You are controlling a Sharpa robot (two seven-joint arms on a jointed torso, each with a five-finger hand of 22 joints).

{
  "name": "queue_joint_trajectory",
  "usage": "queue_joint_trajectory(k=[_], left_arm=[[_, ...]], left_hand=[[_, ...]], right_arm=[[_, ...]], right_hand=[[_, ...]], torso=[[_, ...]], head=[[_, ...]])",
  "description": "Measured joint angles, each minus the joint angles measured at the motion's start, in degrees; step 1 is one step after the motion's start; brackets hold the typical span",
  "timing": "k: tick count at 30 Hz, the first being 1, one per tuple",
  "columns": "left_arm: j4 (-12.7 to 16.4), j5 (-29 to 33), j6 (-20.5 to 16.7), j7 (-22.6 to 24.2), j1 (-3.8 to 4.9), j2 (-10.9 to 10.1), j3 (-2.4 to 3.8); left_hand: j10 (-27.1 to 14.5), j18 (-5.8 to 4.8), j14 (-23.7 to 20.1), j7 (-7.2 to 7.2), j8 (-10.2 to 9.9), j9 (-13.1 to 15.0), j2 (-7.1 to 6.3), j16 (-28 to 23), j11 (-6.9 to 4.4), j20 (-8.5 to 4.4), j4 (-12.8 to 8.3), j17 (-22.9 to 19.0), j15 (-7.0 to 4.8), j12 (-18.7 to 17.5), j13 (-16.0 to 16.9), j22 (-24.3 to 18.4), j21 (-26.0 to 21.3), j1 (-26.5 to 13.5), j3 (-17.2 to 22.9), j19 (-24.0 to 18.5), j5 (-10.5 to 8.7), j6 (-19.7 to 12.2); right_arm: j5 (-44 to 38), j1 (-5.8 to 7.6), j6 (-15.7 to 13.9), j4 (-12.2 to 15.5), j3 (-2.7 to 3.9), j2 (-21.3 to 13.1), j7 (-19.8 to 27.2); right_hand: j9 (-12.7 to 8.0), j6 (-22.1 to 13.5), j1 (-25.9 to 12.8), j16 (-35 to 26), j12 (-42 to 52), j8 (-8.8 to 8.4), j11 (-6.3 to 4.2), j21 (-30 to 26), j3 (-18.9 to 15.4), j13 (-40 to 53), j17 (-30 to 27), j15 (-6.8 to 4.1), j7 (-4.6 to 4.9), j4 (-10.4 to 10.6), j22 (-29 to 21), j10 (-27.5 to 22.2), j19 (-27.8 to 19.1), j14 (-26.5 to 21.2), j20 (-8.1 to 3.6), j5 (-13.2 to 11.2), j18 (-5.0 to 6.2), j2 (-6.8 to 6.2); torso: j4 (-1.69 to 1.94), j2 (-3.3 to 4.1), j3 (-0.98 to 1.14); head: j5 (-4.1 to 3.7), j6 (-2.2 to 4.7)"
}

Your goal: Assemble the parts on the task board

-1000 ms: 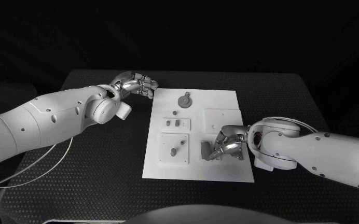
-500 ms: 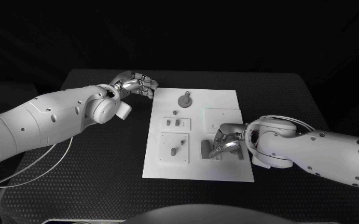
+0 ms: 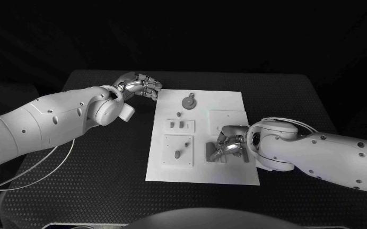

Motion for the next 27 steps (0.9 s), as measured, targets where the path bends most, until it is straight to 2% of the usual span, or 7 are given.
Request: queue_joint_trajectory(k=[4,9,13,20,27], left_arm=[[0.0,0.0,0.11,-0.06,0.0,-0.05,0.0],[0.02,0.0,0.21,-0.15,0.0,-0.08,0.0],[0.03,0.0,0.29,-0.22,0.0,-0.11,-0.01],[0.03,0.0,0.45,-0.37,0.0,-0.14,-0.01],[0.06,0.01,0.73,-0.51,0.0,-0.14,-0.01]], left_hand=[[0.0,0.05,0.0,0.0,0.0,0.0,0.0,0.0,0.0,0.0,0.0,0.0,0.0,0.0,0.0,0.0,0.0,0.0,0.0,0.0,0.0,0.0],[0.0,0.06,0.0,0.0,0.0,0.0,0.0,0.0,0.0,0.0,0.0,0.0,0.0,0.0,0.0,0.0,0.0,0.0,0.0,0.0,0.0,0.0],[0.0,0.07,0.0,0.0,0.0,0.0,0.0,0.0,0.0,0.0,0.0,0.0,0.0,0.0,0.0,0.0,0.0,0.0,0.0,0.0,0.0,0.0],[0.0,0.08,0.0,0.0,0.0,-0.05,0.0,0.0,0.0,0.0,0.0,0.05,0.0,0.0,0.01,-0.01,0.0,0.0,0.0,0.0,0.0,0.0],[0.0,0.08,0.0,0.0,0.0,-0.05,0.0,0.0,0.0,0.0,0.0,0.05,0.0,0.0,0.01,-0.01,0.0,0.0,0.0,0.0,0.0,0.0]], right_arm=[[-0.33,0.0,0.44,-0.12,0.0,-0.07,-0.18],[-0.43,0.05,1.11,-0.25,0.06,-0.29,-0.37],[-0.43,0.08,1.62,-0.26,0.09,-0.36,-0.46],[-0.43,0.1,2.51,-0.08,0.1,-0.47,-0.4],[-0.43,0.1,2.57,0.2,0.11,-0.83,-0.27]], right_hand=[[-0.06,0.07,-0.13,0.0,0.0,0.0,0.0,0.0,0.01,0.0,-0.06,-0.01,0.07,-0.01,0.0,0.0,0.0,0.04,0.0,0.0,0.0,-0.5],[-0.18,0.07,0.5,0.0,-0.42,-0.06,0.02,0.0,0.56,-0.29,-0.61,0.05,0.07,-0.28,0.0,0.02,0.01,0.14,-0.01,0.0,0.0,-2.9],[-0.24,0.08,1.1,0.0,-0.46,-0.37,0.09,0.0,1.66,-0.32,-0.75,0.05,0.07,0.52,0.0,0.1,0.2,0.15,-0.2,0.01,-0.02,-5.4],[-0.24,0.08,2.64,0.0,-0.46,-0.61,0.24,0.0,2.46,-0.16,-0.95,0.04,0.08,1.31,0.0,-0.04,0.2,0.13,-0.2,0.01,-0.02,-8.52],[-0.24,0.08,2.95,0.0,-0.46,-0.61,0.42,0.0,2.45,-0.13,-0.95,-0.14,0.08,1.31,-0.01,-0.21,0.2,-0.08,-0.2,0.01,-0.02,-8.83]], torso=[[0.0,0.0,-0.01],[0.0,-0.01,-0.02],[0.0,-0.01,-0.01],[0.0,-0.01,0.0],[0.0,-0.01,0.02]], head=[[-0.01,-0.04],[-0.07,-0.08],[-0.08,-0.09],[-0.02,-0.09],[0.02,-0.05]])
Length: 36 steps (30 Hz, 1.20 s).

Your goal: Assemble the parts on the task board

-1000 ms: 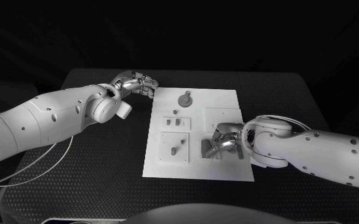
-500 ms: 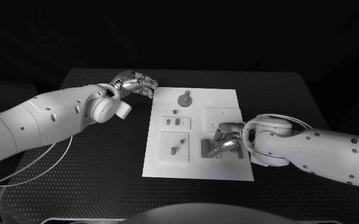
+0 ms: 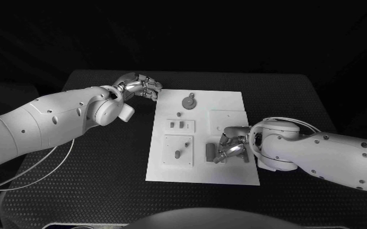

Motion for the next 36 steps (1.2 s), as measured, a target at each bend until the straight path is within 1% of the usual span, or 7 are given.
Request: queue_joint_trajectory(k=[12,13,16,26,27,34,36], left_arm=[[-0.01,0.0,0.16,-0.09,0.0,0.01,-0.01],[-0.01,0.0,0.17,-0.09,0.0,0.02,-0.01],[-0.01,0.0,0.21,-0.09,0.0,0.04,-0.01],[0.0,0.0,0.29,-0.12,0.0,0.05,-0.01],[0.0,0.0,0.29,-0.12,0.0,0.06,-0.01],[0.0,0.0,0.33,-0.12,0.0,0.07,-0.01],[-0.01,0.0,0.34,-0.13,0.0,0.07,-0.01]], left_hand=[[0.0,0.0,0.0,0.0,0.0,0.01,0.0,-0.22,0.0,0.0,0.0,0.05,0.0,0.0,-0.05,-0.01,0.0,0.0,0.0,0.0,0.0,0.0],[0.0,-0.01,0.0,0.0,0.0,0.01,0.0,-0.22,0.0,0.0,0.0,0.05,0.0,0.0,-0.05,-0.01,0.0,0.0,0.0,0.0,0.0,0.0],[0.0,-0.03,0.0,0.0,0.0,0.01,0.0,-0.22,0.0,0.0,0.0,0.05,0.0,0.0,-0.05,-0.01,0.0,0.0,0.0,0.0,0.0,0.0],[0.0,-0.09,0.0,0.0,0.0,0.01,0.0,-0.22,0.0,0.0,0.0,0.1,0.0,0.0,-0.04,0.04,0.0,0.0,0.0,0.0,0.0,0.0],[0.0,-0.09,0.0,0.0,0.0,0.01,0.0,-0.22,0.0,0.0,0.0,0.11,0.0,0.0,-0.04,0.04,0.0,0.0,0.0,0.0,0.0,0.0],[0.0,-0.16,0.0,0.0,0.0,0.01,0.0,-0.22,0.0,0.0,0.0,0.16,0.0,0.0,-0.04,0.04,0.0,0.0,0.0,0.0,0.0,0.0],[0.0,-0.19,0.0,0.0,0.0,0.01,0.0,-0.22,0.0,0.0,0.0,0.16,0.0,0.0,-0.04,0.04,0.0,0.0,0.0,0.0,0.0,0.0]], right_arm=[[-0.62,0.0,-0.42,0.61,0.17,-0.87,0.54],[-0.83,0.0,-0.52,0.61,0.17,-0.81,0.58],[-1.6,0.0,-0.81,0.56,0.17,-0.3,0.69],[-5.53,-0.01,-1.18,-0.43,0.17,1.26,0.69],[-5.86,-0.02,-1.2,-0.5,0.17,1.34,0.69],[-8.18,-0.32,-1.79,-0.76,0.21,2.03,0.67],[-8.75,-0.39,-2.07,-0.76,0.25,2.11,0.66]], right_hand=[[0.13,0.0,0.0,0.0,0.0,0.0,-0.21,0.0,0.0,0.12,0.08,0.07,0.0,0.0,0.0,-0.2,0.0,-0.07,0.01,0.0,0.0,0.0],[0.18,0.0,0.21,0.0,0.0,0.0,-0.21,0.0,0.0,0.15,0.22,0.08,0.0,0.0,0.0,-0.21,-0.01,-0.07,0.01,0.0,0.0,0.21],[0.18,0.0,0.47,0.0,0.0,0.0,-0.21,0.0,0.0,0.15,0.4,0.08,0.0,0.0,0.0,-0.21,-0.01,-0.07,0.01,0.0,0.0,0.47],[0.29,0.0,0.47,0.0,0.0,0.0,-0.21,0.0,-0.01,0.35,0.53,0.13,0.0,-0.01,0.0,-0.2,0.2,-0.11,0.21,0.0,0.0,0.47],[0.32,0.0,0.76,0.0,0.0,0.0,-0.21,0.0,-0.02,0.35,0.54,0.13,0.0,-0.01,0.0,-0.2,0.2,-0.11,0.21,0.0,0.0,0.76],[0.38,0.0,0.94,0.0,0.0,0.0,-0.21,0.0,-0.02,0.56,0.66,0.15,0.0,-0.01,0.0,-0.2,0.2,-0.13,0.21,0.0,0.0,0.95],[0.4,0.0,1.23,0.0,0.18,0.0,-0.43,0.0,-0.14,0.83,0.75,0.16,0.0,-0.13,0.0,0.16,0.2,-0.13,0.21,0.0,0.0,1.23]], torso=[[-0.03,0.0,0.0],[-0.03,0.0,0.0],[-0.03,0.0,0.01],[-0.01,0.01,-0.01],[0.0,0.01,-0.02],[0.03,0.0,-0.03],[0.03,0.0,-0.03]], head=[[0.04,-0.17],[0.04,-0.17],[0.02,-0.16],[-0.12,-0.19],[-0.13,-0.21],[-0.11,-0.3],[-0.1,-0.3]])
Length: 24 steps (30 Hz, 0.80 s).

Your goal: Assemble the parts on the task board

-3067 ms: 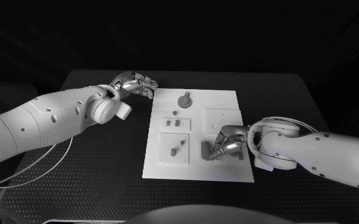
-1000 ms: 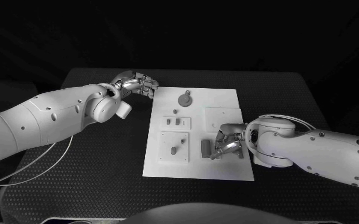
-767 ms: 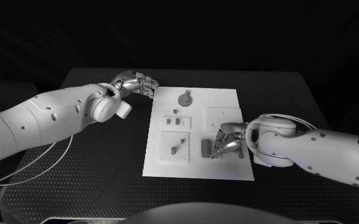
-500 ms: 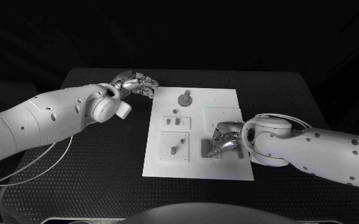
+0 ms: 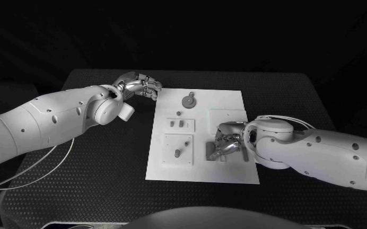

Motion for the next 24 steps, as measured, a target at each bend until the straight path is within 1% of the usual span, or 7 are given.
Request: queue_joint_trajectory(k=[4,6,7,13,17,21,24], left_arm=[[-0.01,0.0,0.02,-0.01,0.0,0.0,0.0],[-0.01,0.0,0.03,-0.01,0.0,-0.01,0.0],[-0.01,0.0,0.03,-0.01,0.0,-0.01,0.0],[-0.01,0.0,0.05,-0.02,0.0,-0.03,0.0],[0.0,0.0,0.05,-0.02,0.0,-0.02,0.0],[-0.02,0.0,0.07,-0.03,0.0,0.0,0.0],[-0.03,0.0,0.08,-0.04,0.0,0.0,-0.01]], left_hand=[[0.0,-0.05,0.0,0.0,0.0,0.0,0.0,0.0,0.0,0.0,0.0,0.0,0.0,0.0,0.0,0.0,0.0,0.0,0.0,0.0,0.0,0.0],[0.0,-0.11,0.0,0.0,0.0,-0.04,0.0,0.0,0.0,0.0,0.0,0.0,0.0,0.0,0.0,0.0,0.0,0.0,0.0,0.0,0.0,0.0],[0.0,-0.29,0.0,0.0,0.0,-0.05,0.0,0.0,0.0,0.0,0.0,0.0,0.0,0.0,0.0,-0.01,0.0,0.0,0.0,0.0,0.0,0.0],[0.0,-0.31,0.0,0.0,0.23,-0.05,0.0,0.0,0.0,0.0,0.0,0.05,0.0,0.0,-0.01,-0.01,0.0,0.0,0.0,0.0,0.0,0.0],[0.0,-0.33,0.0,0.0,0.23,-0.05,0.0,0.0,0.0,0.0,0.0,0.05,0.0,0.0,-0.05,-0.01,0.0,0.0,0.0,0.0,0.0,0.0],[0.0,-0.35,0.0,0.0,0.23,-0.05,0.0,0.0,0.0,0.0,0.0,0.05,0.0,0.0,-0.05,-0.01,0.0,0.0,0.0,0.0,0.0,0.0],[0.0,-0.38,0.0,0.0,0.23,-0.04,0.0,0.0,0.0,0.0,0.1,0.09,0.0,0.0,-0.05,-0.01,0.0,0.0,0.1,0.0,0.0,0.0]], right_arm=[[-1.19,-0.07,-0.5,0.08,0.03,0.14,0.01],[-1.95,-0.19,-0.71,0.07,0.02,0.17,0.01],[-2.33,-0.26,-0.79,0.05,-0.02,0.17,0.0],[-4.13,-0.33,-1.44,0.04,-0.03,0.02,-0.12],[-4.59,-0.32,-1.73,0.11,-0.02,-0.11,-0.11],[-4.4,-0.34,-2.01,0.28,-0.04,-0.68,0.05],[-3.62,-0.38,-2.57,0.78,-0.05,-1.76,0.31]], right_hand=[[0.09,0.21,0.22,0.0,0.27,0.0,0.11,0.0,-0.14,0.29,0.09,-0.09,-0.19,-0.13,0.0,0.35,0.0,0.29,0.0,0.0,0.0,0.22],[0.09,0.21,1.01,0.0,0.37,0.01,0.11,0.0,-0.13,0.34,0.1,-0.08,-0.18,-0.13,0.0,0.36,0.0,0.29,0.0,0.0,0.0,1.01],[0.1,0.21,1.04,0.0,0.49,0.01,0.11,0.0,-0.13,0.38,0.1,-0.08,-0.18,-0.13,0.01,0.36,0.0,0.3,0.0,0.0,0.0,1.04],[0.09,0.25,0.79,0.0,0.49,0.01,-0.09,0.0,-0.29,0.42,0.09,0.0,-0.14,-0.29,0.05,0.56,0.0,0.38,0.0,0.0,0.0,0.79],[0.09,0.33,0.48,0.0,0.49,0.01,-0.08,0.0,-0.29,0.42,0.09,0.01,-0.06,-0.29,0.04,0.57,0.0,0.39,0.0,0.0,0.0,1.11],[0.08,0.35,-0.21,-0.06,0.49,0.01,-0.08,0.0,-0.53,0.37,-0.14,0.02,-0.04,-0.04,0.04,0.57,0.0,0.39,0.0,0.0,0.0,0.41],[0.08,0.36,-0.58,-0.38,-0.23,0.01,-0.08,0.0,-0.43,-0.29,-0.53,0.02,-0.03,0.69,0.04,0.57,0.0,0.39,0.0,0.0,0.0,0.04]], torso=[[-0.01,0.0,0.01],[-0.02,0.0,0.01],[-0.02,0.0,0.01],[-0.03,0.0,0.01],[-0.03,0.0,0.02],[-0.03,0.0,0.03],[-0.03,-0.01,0.03]], head=[[0.01,-0.04],[0.01,-0.05],[0.01,-0.05],[0.01,-0.04],[0.01,0.07],[-0.01,0.2],[-0.03,0.24]])
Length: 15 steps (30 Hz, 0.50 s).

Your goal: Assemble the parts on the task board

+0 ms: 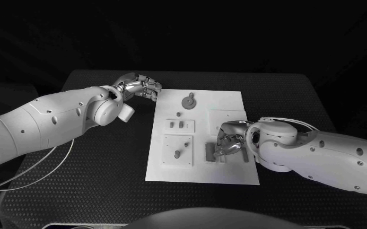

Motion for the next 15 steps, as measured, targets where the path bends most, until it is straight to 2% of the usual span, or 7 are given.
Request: queue_joint_trajectory(k=[2,4,8,10,12,14,15], left_arm=[[0.0,0.0,0.0,-0.01,0.0,-0.03,0.0],[-0.01,0.0,0.0,-0.01,0.0,-0.04,0.0],[0.0,0.0,0.01,-0.03,0.0,-0.05,0.0],[0.02,0.0,0.01,-0.03,0.0,-0.05,-0.01],[0.07,0.0,0.0,-0.04,0.0,-0.08,-0.01],[0.09,0.0,0.0,-0.05,0.0,-0.1,-0.01],[0.09,0.0,0.0,-0.06,0.0,-0.11,-0.01]], left_hand=[[0.0,-0.02,0.0,0.0,0.0,0.0,0.0,0.0,0.0,0.0,0.05,0.02,0.0,0.0,0.0,0.0,0.0,0.0,0.06,0.0,0.0,0.0],[0.0,0.1,0.0,0.0,0.0,0.0,0.0,0.0,0.0,0.0,0.05,0.02,0.0,0.0,0.0,0.0,0.0,0.0,0.06,0.0,0.0,0.0],[0.0,0.49,0.0,0.0,0.0,0.0,0.0,0.0,0.0,0.0,0.19,0.01,0.0,0.0,0.0,0.0,0.0,0.0,-0.08,0.0,0.0,0.0],[0.0,0.52,0.0,0.0,0.0,0.0,0.0,-0.03,0.0,0.0,0.19,0.04,0.0,0.0,0.0,0.0,0.0,0.0,-0.08,0.0,0.0,0.0],[0.19,0.54,0.0,0.0,0.0,0.0,0.0,-0.24,-0.19,0.0,0.19,0.14,0.0,0.17,0.01,0.06,0.0,0.0,-0.08,0.0,0.0,0.0],[0.42,0.57,0.0,0.0,0.0,0.0,-0.01,-0.24,-0.15,0.0,0.19,0.23,0.0,0.34,0.01,0.07,0.0,-0.01,-0.08,0.0,0.0,0.0],[0.5,0.58,0.0,0.0,0.0,0.0,-0.09,-0.24,-0.07,0.0,0.19,0.23,0.0,0.35,0.01,0.06,0.0,-0.09,-0.08,0.0,0.0,0.0]], right_arm=[[0.92,-0.07,-0.49,0.28,0.46,-0.81,0.22],[2.81,0.25,-1.38,0.33,1.28,-1.72,0.44],[7.59,1.92,-2.72,0.11,1.69,-3.65,0.62],[9.5,2.51,-2.77,-0.16,1.75,-4.76,0.61],[11.1,3.01,-2.18,-1.06,1.76,-5.9,0.3],[12.16,3.37,-1.39,-2.22,1.76,-6.75,-0.2],[12.46,3.45,-1.01,-2.61,1.76,-7.08,-0.43]], right_hand=[[0.0,0.0,-0.13,0.0,-0.12,-0.09,0.14,-0.22,0.04,-0.16,-0.27,0.0,0.0,0.28,0.0,-0.14,0.0,0.0,0.0,0.0,0.0,-0.13],[0.0,-0.31,-0.13,-0.29,-0.11,-0.6,0.33,-0.22,0.23,-0.11,-0.67,-0.03,0.32,0.88,0.0,-0.31,0.0,-0.04,0.0,0.0,0.0,-0.13],[0.11,-0.67,-0.65,-0.46,0.55,-0.62,0.5,-0.47,0.3,0.64,-1.53,0.03,0.67,1.09,-0.01,0.09,0.0,-0.49,0.0,0.0,0.0,0.53],[0.16,-1.3,-0.4,-0.65,0.55,-1.06,0.55,-0.47,-0.24,0.64,-1.8,0.36,0.96,0.55,-0.01,0.14,-0.06,-0.86,0.05,0.0,-0.02,2.24],[0.3,-2.02,0.58,-0.7,0.41,-1.13,0.86,-0.47,-1.37,0.4,-2.36,0.61,1.24,-1.96,-0.01,-0.06,-0.54,-1.48,0.5,0.0,-0.04,5.43],[0.3,-2.37,1.03,-1.12,-0.12,-1.43,1.24,-0.47,-1.92,-0.02,-3.01,0.92,1.4,-4.06,-0.01,-0.44,-1.05,-1.82,0.62,0.0,-0.1,7.68],[0.35,-2.43,1.04,-1.12,-0.13,-1.43,1.24,-0.47,-2.14,-0.09,-3.01,0.93,1.45,-4.74,-0.01,-0.45,-1.05,-1.82,0.62,0.0,-0.13,8.27]], torso=[[-0.01,0.0,0.0],[-0.01,-0.01,0.01],[-0.03,-0.01,0.0],[-0.04,-0.01,-0.01],[-0.04,-0.02,-0.03],[-0.05,-0.02,-0.03],[-0.07,-0.02,-0.03]], head=[[-0.03,0.05],[-0.07,0.12],[-0.18,0.27],[-0.32,0.34],[-0.63,0.39],[-0.82,0.43],[-0.91,0.49]])
